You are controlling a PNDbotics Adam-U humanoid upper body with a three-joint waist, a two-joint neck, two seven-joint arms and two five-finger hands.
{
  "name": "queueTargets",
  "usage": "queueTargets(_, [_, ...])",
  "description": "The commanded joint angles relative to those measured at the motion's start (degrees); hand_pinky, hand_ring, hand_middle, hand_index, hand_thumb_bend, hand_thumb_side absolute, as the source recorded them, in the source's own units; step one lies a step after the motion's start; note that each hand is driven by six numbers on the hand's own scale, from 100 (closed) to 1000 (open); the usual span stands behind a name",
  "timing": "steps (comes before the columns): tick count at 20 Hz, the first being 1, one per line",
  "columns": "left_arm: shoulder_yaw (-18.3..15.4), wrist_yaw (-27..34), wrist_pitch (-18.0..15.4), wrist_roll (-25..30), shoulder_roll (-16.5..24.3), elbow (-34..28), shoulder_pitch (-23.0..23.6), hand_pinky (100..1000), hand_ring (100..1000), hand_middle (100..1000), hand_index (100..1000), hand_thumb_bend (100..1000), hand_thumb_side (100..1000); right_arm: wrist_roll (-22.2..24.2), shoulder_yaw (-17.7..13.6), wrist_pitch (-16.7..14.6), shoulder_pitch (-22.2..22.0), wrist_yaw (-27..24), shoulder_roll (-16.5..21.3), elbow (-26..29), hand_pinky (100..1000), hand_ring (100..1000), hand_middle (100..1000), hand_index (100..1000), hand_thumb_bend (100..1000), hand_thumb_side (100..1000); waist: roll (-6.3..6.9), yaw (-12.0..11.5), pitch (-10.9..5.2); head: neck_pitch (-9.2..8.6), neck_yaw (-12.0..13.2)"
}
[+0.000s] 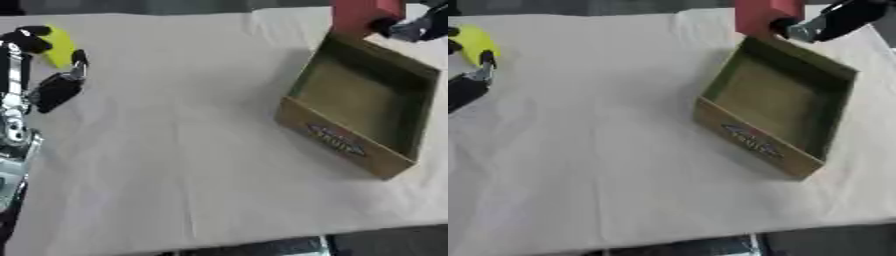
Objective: Pick up the objects with one hand, pass them to the other hand, and then place them into the box on the other side of the table.
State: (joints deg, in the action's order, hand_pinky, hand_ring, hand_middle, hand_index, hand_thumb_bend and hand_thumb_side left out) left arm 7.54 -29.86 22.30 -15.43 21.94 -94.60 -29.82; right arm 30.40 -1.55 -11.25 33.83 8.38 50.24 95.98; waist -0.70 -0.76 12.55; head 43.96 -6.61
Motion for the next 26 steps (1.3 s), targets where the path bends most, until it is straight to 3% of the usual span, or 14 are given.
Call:
queueTargets(1, [-1.21, 0.47, 0.43, -0.34, 2.82, -2.06, -1.19, 791, 736, 609, 795, 280, 285, 0.10, -1.62, -0.61, -0.25, -0.45, 3.87, -1.21, 845, 617, 384, 519, 100, 100, 0.71, 0.05, -1.38, 0.16, 0.07])
queueTargets(4, [-1.89, 0.77, 0.76, -0.72, 3.85, -3.00, -1.11, 791, 736, 609, 795, 282, 285, 0.39, -1.62, -1.70, -1.21, 0.04, 4.68, -2.81, 843, 619, 392, 526, 100, 110, 0.81, -0.05, -1.39, 0.16, 0.05])
queueTargets(5, [-2.11, 0.90, 0.89, -0.85, 4.16, -3.22, -1.05, 791, 737, 610, 795, 228, 304, 0.62, -1.57, -2.09, -1.47, 0.15, 4.85, -3.34, 843, 621, 397, 530, 100, 115, 0.84, -0.08, -1.39, 0.16, 0.04])
queueTargets(6, [-2.31, 1.01, 1.03, -0.96, 4.50, -3.39, -0.99, 791, 737, 610, 795, 285, 282, 0.88, -1.52, -2.47, -1.69, 0.29, 4.99, -3.91, 843, 621, 398, 531, 100, 117, 0.86, -0.10, -1.39, 0.16, 0.03])
queueTargets(10, [-3.04, 1.24, 1.51, -1.29, 5.80, -3.97, -0.91, 791, 739, 613, 797, 289, 280, 0.96, -1.31, -3.61, -2.43, 2.98, 5.14, -6.03, 836, 624, 401, 532, 100, 108, 0.96, -0.21, -1.36, 0.16, 0.00])
queueTargets(11, [-3.24, 1.24, 1.61, -1.35, 6.04, -4.14, -0.97, 792, 739, 614, 797, 289, 278, 0.97, -1.06, -3.97, -2.65, 3.74, 5.00, -6.38, 835, 624, 403, 532, 100, 145, 0.99, -0.25, -1.34, 0.16, -0.01])
queueTargets(26, [-4.63, 2.20, 2.46, -2.71, 7.30, -4.72, 0.01, 791, 741, 615, 798, 254, 302, 1.79, 0.13, -5.90, -5.30, 12.84, 0.35, -11.01, 833, 625, 407, 534, 100, 176, 1.57, -0.69, -1.25, 0.16, 0.53])
